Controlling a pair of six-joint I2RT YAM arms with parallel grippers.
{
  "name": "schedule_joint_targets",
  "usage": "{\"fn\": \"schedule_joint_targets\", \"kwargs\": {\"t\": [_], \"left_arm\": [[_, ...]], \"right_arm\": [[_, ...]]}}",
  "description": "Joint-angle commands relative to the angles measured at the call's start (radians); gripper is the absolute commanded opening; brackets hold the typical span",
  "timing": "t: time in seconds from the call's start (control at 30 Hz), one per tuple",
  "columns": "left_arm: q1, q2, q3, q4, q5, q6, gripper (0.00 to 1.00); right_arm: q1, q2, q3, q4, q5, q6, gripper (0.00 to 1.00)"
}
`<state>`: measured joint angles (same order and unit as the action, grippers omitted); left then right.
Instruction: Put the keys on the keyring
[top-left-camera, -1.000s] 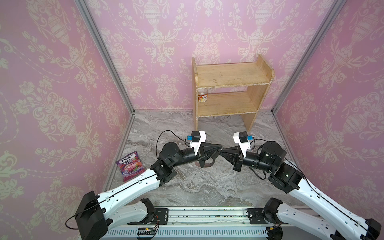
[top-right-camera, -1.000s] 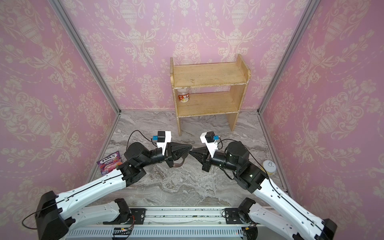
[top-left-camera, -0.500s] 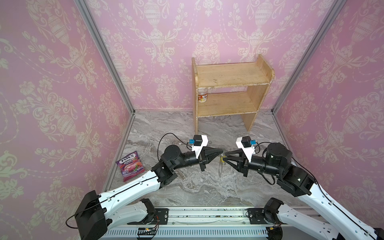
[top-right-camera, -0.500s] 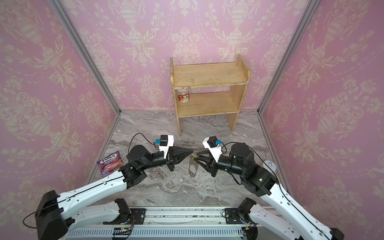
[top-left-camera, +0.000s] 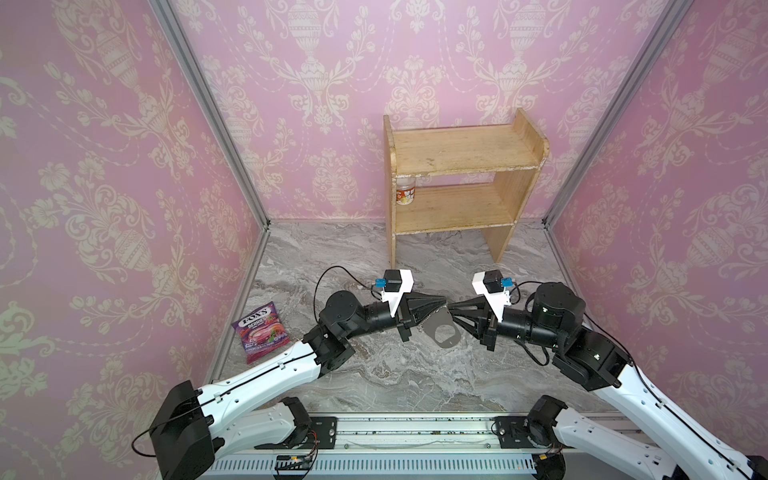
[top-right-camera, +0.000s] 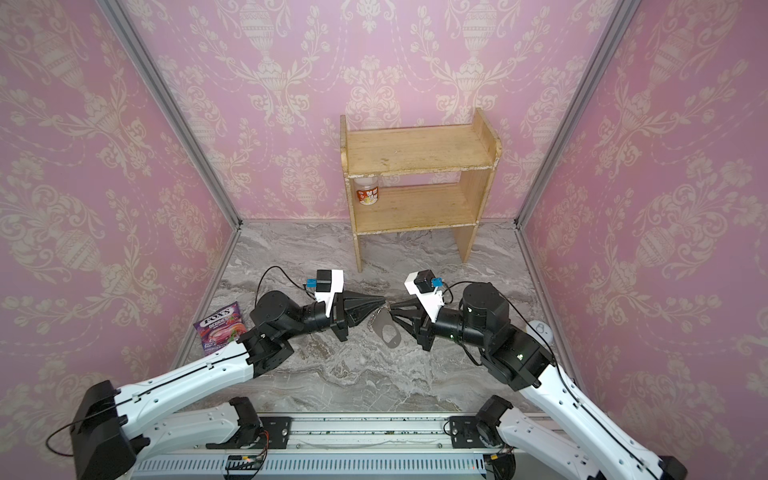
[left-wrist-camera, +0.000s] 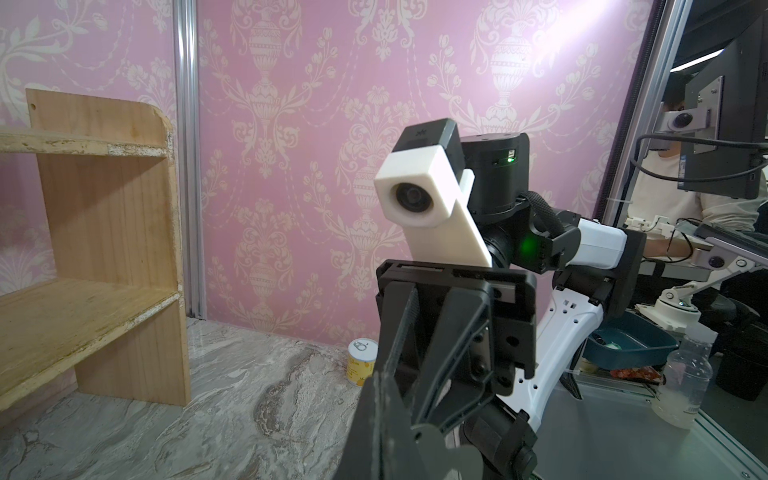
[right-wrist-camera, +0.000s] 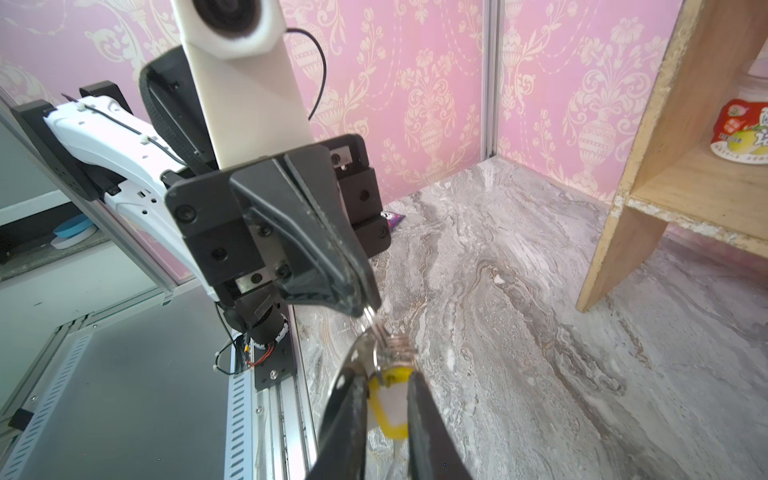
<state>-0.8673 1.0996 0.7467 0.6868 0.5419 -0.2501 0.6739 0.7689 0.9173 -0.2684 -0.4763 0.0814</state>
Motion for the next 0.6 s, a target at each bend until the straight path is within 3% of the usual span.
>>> {"fn": "schedule_joint_targets", "kwargs": {"t": [0.0, 0.23, 0.57], "left_arm": [[-0.004, -0.015, -0.007, 0.045, 0.021, -0.011, 0.00], [-0.004, -0.021, -0.008, 0.052, 0.024, -0.015, 0.00], [-0.004, -0.015, -0.008, 0.071, 0.031, -0.026, 0.00]], "right_arm": [[-0.012, -0.014, -0.010, 0.074, -0.027, 0.014, 0.19], [-0.016, 0.003, -0.022, 0.121, -0.075, 0.043, 0.20], [-0.016, 0.004, -0.058, 0.196, -0.092, 0.085, 0.11]]}}
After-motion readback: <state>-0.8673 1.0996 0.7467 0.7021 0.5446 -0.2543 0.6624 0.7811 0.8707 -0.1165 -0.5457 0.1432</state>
